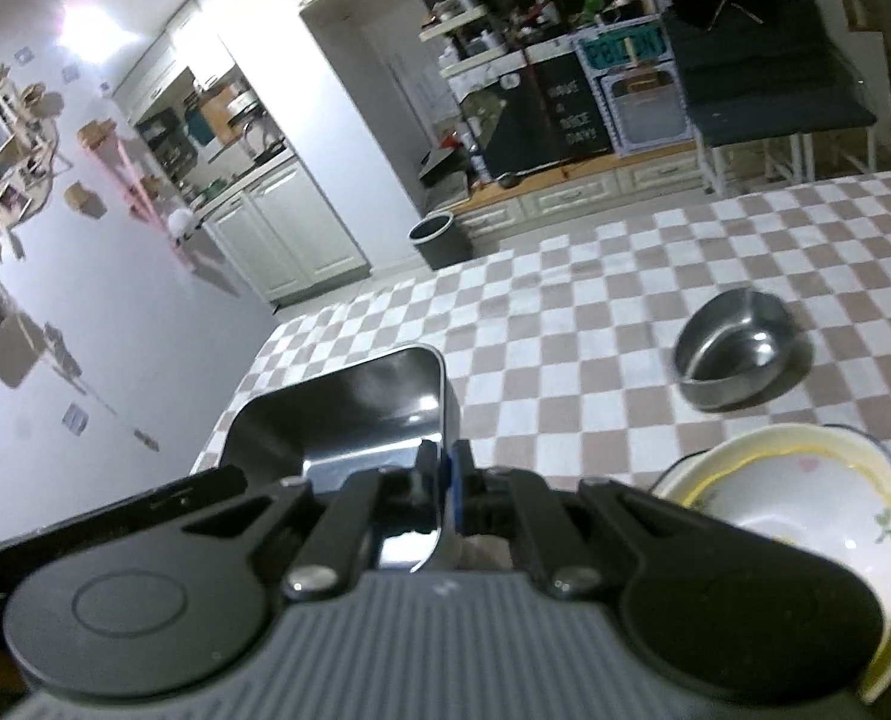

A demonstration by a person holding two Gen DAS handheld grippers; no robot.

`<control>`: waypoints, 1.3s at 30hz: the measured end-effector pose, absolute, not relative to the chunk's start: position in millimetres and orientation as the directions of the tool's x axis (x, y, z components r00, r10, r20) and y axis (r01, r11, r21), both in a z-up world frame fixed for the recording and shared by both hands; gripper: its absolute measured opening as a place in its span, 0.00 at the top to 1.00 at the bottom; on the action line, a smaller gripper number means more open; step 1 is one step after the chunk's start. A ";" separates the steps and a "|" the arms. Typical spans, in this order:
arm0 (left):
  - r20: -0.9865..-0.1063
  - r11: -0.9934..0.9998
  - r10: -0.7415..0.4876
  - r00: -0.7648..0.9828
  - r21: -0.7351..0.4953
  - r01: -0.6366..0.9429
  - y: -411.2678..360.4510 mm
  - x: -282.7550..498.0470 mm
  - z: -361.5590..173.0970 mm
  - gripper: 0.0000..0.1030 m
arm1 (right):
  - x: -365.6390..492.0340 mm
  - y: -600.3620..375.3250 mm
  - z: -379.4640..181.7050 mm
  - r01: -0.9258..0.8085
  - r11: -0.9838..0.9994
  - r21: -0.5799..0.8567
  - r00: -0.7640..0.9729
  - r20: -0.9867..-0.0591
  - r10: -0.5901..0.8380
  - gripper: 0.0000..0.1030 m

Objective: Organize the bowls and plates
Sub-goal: 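Lift the second steel pan and carry it toward the stacked bowls, then lower the second steel pan onto the table near the stacked bowls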

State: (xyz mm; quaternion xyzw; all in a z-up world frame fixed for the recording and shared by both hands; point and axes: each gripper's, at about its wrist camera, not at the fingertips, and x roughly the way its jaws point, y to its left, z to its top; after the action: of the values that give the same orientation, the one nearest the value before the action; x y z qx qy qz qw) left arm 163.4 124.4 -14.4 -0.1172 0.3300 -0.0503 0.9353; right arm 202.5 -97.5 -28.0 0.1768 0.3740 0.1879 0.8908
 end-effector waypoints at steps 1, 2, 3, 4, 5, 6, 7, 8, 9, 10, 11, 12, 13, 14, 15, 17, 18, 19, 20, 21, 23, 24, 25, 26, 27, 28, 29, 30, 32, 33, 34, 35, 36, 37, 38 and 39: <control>-0.612 0.966 -0.172 0.772 -0.260 0.008 129.4 165.2 -16.5 0.94 | 201.0 -93.6 -27.3 -0.207 0.867 0.452 0.645 -0.604 0.469 0.94; -0.619 0.963 -0.174 0.766 -0.270 0.001 134.0 165.9 -19.4 0.94 | 201.2 -89.1 -28.7 -0.212 0.869 0.447 0.641 -0.608 0.469 0.94; -0.625 0.960 -0.180 0.760 -0.281 -0.004 138.6 167.7 -22.0 0.95 | 200.0 -83.2 -30.3 -0.215 0.871 0.441 0.638 -0.612 0.468 0.93; -0.631 0.957 -0.186 0.753 -0.292 -0.008 143.3 169.1 -25.4 0.95 | 198.1 -77.4 -31.5 -0.216 0.873 0.438 0.637 -0.615 0.466 0.93; -0.639 0.954 -0.191 0.745 -0.299 -0.012 146.7 171.9 -28.5 0.94 | 197.9 -74.5 -32.1 -0.214 0.875 0.434 0.637 -0.617 0.462 0.93; -0.648 0.953 -0.193 0.737 -0.304 -0.017 149.9 174.8 -32.0 0.95 | 198.2 -71.4 -33.7 -0.216 0.878 0.427 0.637 -0.620 0.458 0.93; -0.654 0.952 -0.195 0.731 -0.307 -0.021 152.9 176.9 -34.6 0.95 | 196.5 -66.5 -34.4 -0.218 0.880 0.422 0.635 -0.623 0.456 0.93; -0.659 0.951 -0.195 0.727 -0.310 -0.026 154.3 179.1 -37.8 0.95 | 196.6 -64.9 -34.7 -0.218 0.881 0.420 0.633 -0.627 0.455 0.92; -0.661 0.949 -0.195 0.724 -0.312 -0.030 156.6 180.9 -39.8 0.95 | 197.6 -62.9 -36.8 -0.218 0.882 0.419 0.629 -0.631 0.455 0.92; -0.662 0.948 -0.196 0.724 -0.316 -0.033 159.4 182.4 -41.8 0.95 | 198.0 -60.1 -38.4 -0.218 0.883 0.417 0.624 -0.636 0.454 0.92; -0.663 0.947 -0.196 0.723 -0.318 -0.035 162.3 184.0 -44.2 0.95 | 199.1 -58.8 -39.4 -0.216 0.884 0.415 0.621 -0.640 0.453 0.92; -0.665 0.948 -0.194 0.722 -0.317 -0.038 163.7 184.9 -45.8 0.95 | 199.5 -56.5 -40.7 -0.216 0.884 0.414 0.617 -0.644 0.452 0.92; -0.667 0.948 -0.190 0.720 -0.314 -0.041 165.3 185.8 -47.7 0.95 | 200.2 -54.3 -41.9 -0.217 0.885 0.412 0.613 -0.648 0.452 0.92; -0.671 0.948 -0.192 0.716 -0.314 -0.041 167.0 188.0 -50.0 0.94 | 200.9 -51.8 -43.0 -0.220 0.886 0.409 0.609 -0.652 0.452 0.92; -0.674 0.947 -0.192 0.714 -0.317 -0.045 169.1 188.9 -52.0 0.93 | 201.2 -49.1 -43.4 -0.224 0.886 0.406 0.606 -0.654 0.453 0.91; -0.685 0.948 -0.186 0.705 -0.314 -0.054 173.4 191.0 -57.2 0.93 | 202.0 -43.6 -43.9 -0.230 0.886 0.403 0.603 -0.656 0.454 0.91; -0.690 0.948 -0.184 0.700 -0.314 -0.059 174.9 191.2 -59.7 0.93 | 202.0 -40.9 -43.8 -0.234 0.886 0.400 0.601 -0.657 0.455 0.90; -0.696 0.948 -0.183 0.695 -0.312 -0.063 176.5 192.3 -62.5 0.93 | 201.6 -38.6 -43.7 -0.239 0.887 0.396 0.600 -0.658 0.455 0.90; -0.702 0.949 -0.181 0.689 -0.309 -0.065 177.4 194.1 -65.2 0.93 | 202.3 -37.6 -44.1 -0.242 0.887 0.392 0.599 -0.659 0.455 0.90; -0.708 0.951 -0.178 0.684 -0.302 -0.066 178.0 195.6 -68.0 0.93 | 202.6 -35.1 -44.4 -0.246 0.888 0.388 0.599 -0.660 0.454 0.89; -0.719 0.957 -0.167 0.675 -0.282 -0.064 178.0 198.4 -72.7 0.93 | 202.7 -30.8 -44.4 -0.259 0.889 0.378 0.599 -0.659 0.454 0.89; -0.724 0.960 -0.161 0.671 -0.274 -0.066 178.2 199.7 -74.6 0.93 | 202.4 -29.0 -44.5 -0.265 0.889 0.373 0.600 -0.658 0.455 0.88; -0.730 0.961 -0.155 0.665 -0.268 -0.070 178.1 200.6 -76.7 0.93 | 202.7 -27.1 -45.0 -0.268 0.889 0.371 0.600 -0.657 0.455 0.88; -0.737 0.962 -0.151 0.659 -0.263 -0.073 177.4 201.2 -78.5 0.93 | 203.0 -26.8 -45.5 -0.271 0.890 0.368 0.601 -0.657 0.455 0.88; -0.743 0.963 -0.148 0.653 -0.259 -0.076 177.2 202.1 -80.5 0.93 | 203.1 -25.3 -46.4 -0.273 0.892 0.361 0.601 -0.659 0.451 0.88; -0.747 0.964 -0.145 0.649 -0.254 -0.077 177.3 203.2 -82.5 0.93 | 203.4 -25.3 -46.9 -0.273 0.893 0.356 0.601 -0.662 0.448 0.88; -0.752 0.966 -0.140 0.644 -0.247 -0.078 177.2 204.3 -84.1 0.93 | 203.9 -24.3 -47.7 -0.273 0.895 0.354 0.599 -0.665 0.446 0.88; -0.755 0.968 -0.136 0.642 -0.240 -0.078 176.8 205.3 -85.9 0.93 | 204.7 -23.8 -48.8 -0.271 0.895 0.354 0.596 -0.669 0.445 0.88; -0.762 0.970 -0.128 0.635 -0.229 -0.079 177.2 206.4 -88.5 0.93 | 205.5 -20.9 -49.9 -0.270 0.897 0.350 0.592 -0.674 0.442 0.88; -0.766 0.972 -0.123 0.631 -0.223 -0.080 177.2 207.0 -89.8 0.93 | 205.5 -19.4 -50.6 -0.273 0.898 0.346 0.590 -0.677 0.440 0.88; -0.770 0.973 -0.118 0.627 -0.215 -0.080 177.1 207.5 -91.4 0.93 | 205.4 -18.4 -50.8 -0.276 0.899 0.341 0.589 -0.679 0.439 0.88; -0.775 0.975 -0.111 0.622 -0.206 -0.083 176.9 208.0 -93.2 0.93 | 205.3 -17.1 -51.5 -0.279 0.899 0.338 0.587 -0.681 0.438 0.88; -0.780 0.976 -0.105 0.617 -0.199 -0.086 176.9 208.4 -94.6 0.93 | 205.3 -16.5 -52.5 -0.282 0.898 0.337 0.584 -0.682 0.439 0.88; -0.783 0.977 -0.100 0.614 -0.195 -0.089 177.1 208.8 -95.8 0.93 | 205.9 -13.8 -53.1 -0.282 0.899 0.335 0.583 -0.684 0.438 0.88; -0.786 0.977 -0.096 0.611 -0.191 -0.092 177.5 209.9 -96.8 0.93 | 206.0 -12.5 -53.9 -0.283 0.900 0.332 0.582 -0.686 0.437 0.88; -0.788 0.978 -0.093 0.609 -0.188 -0.094 177.9 210.5 -97.6 0.93 | 206.4 -11.1 -54.9 -0.285 0.900 0.330 0.581 -0.687 0.436 0.88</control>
State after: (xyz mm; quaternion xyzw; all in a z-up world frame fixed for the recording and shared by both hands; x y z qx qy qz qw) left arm 210.5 177.9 -97.7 -0.1057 0.4422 0.0004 0.8907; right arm 206.4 -11.1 -54.9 0.0921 0.4098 0.2037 0.8844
